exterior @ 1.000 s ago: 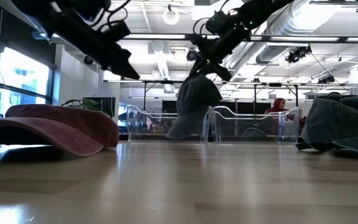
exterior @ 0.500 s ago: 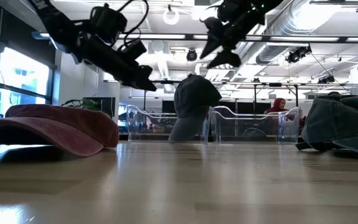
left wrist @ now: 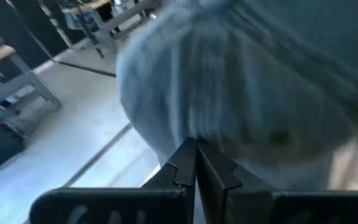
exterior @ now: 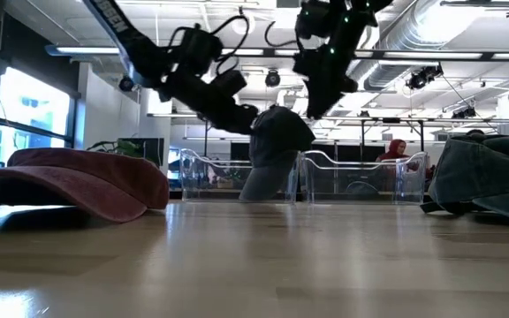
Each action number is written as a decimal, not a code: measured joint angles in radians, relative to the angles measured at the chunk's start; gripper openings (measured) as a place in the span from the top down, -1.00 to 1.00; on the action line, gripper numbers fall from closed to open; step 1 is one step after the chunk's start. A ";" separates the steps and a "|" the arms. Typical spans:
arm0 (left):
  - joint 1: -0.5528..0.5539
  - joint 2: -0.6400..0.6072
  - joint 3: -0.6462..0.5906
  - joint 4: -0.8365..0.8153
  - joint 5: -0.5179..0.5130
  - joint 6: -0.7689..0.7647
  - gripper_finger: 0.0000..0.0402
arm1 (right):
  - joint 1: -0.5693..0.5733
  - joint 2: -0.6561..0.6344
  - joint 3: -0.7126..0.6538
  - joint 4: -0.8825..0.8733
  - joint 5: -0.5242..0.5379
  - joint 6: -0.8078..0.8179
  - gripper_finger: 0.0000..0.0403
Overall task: Pick & Place hat
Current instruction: Put the left black cap into the left transparent bin, then put the right red cap into the right transparent bin
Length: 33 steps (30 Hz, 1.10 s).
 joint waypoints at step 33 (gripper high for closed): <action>-0.429 -0.316 0.141 -0.867 -0.457 0.129 1.00 | 0.503 -0.450 -0.522 0.315 0.150 0.123 0.86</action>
